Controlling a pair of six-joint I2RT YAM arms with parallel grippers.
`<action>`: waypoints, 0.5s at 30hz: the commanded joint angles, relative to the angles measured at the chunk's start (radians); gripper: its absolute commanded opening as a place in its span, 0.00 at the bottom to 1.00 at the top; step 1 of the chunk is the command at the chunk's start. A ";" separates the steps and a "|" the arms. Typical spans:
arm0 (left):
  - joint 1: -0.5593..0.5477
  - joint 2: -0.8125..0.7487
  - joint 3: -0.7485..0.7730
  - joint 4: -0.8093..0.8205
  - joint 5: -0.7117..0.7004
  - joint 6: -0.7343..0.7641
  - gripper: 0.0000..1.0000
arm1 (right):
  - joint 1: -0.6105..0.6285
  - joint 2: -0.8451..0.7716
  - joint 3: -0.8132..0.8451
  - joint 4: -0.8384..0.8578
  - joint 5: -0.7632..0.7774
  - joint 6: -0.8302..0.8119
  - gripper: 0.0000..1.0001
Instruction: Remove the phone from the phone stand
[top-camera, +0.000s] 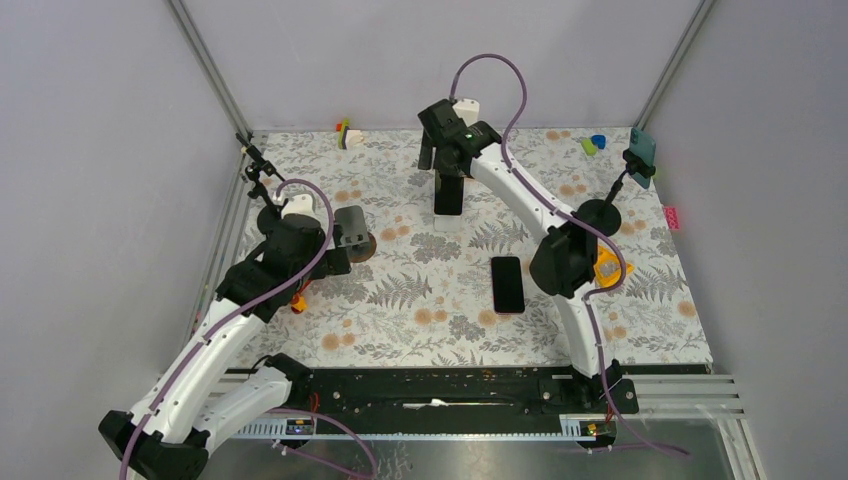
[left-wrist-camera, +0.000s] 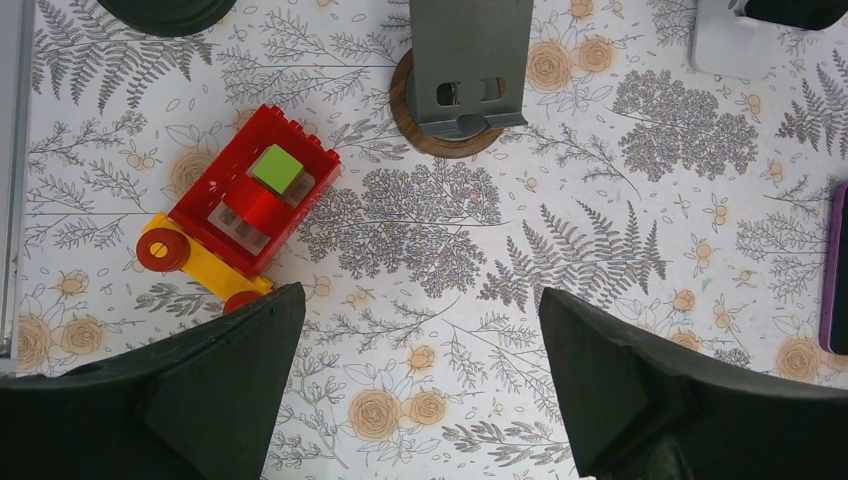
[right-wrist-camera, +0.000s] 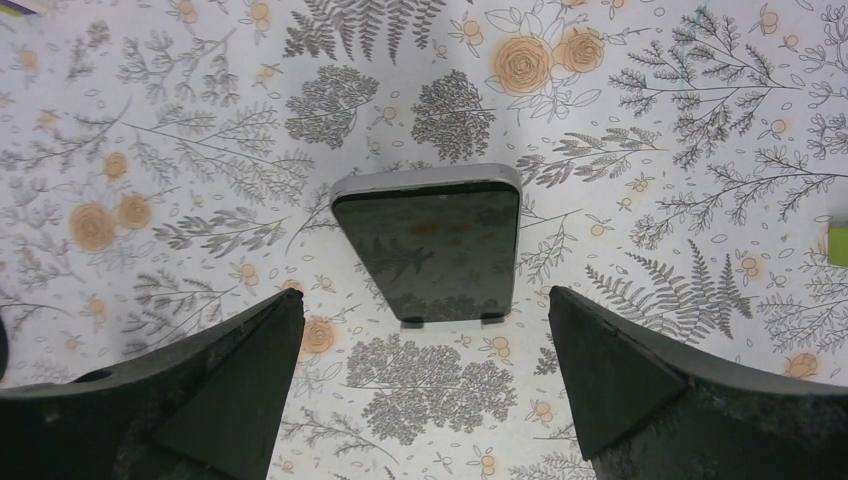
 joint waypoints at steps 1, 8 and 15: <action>-0.017 -0.005 0.000 0.019 -0.020 0.000 0.99 | -0.012 0.041 0.061 -0.038 0.047 -0.015 0.98; -0.020 -0.007 -0.002 0.020 -0.020 -0.002 0.99 | -0.015 0.108 0.103 -0.038 0.016 -0.055 0.98; -0.022 -0.005 -0.003 0.020 -0.015 -0.002 0.99 | -0.025 0.141 0.100 -0.039 0.020 -0.057 0.98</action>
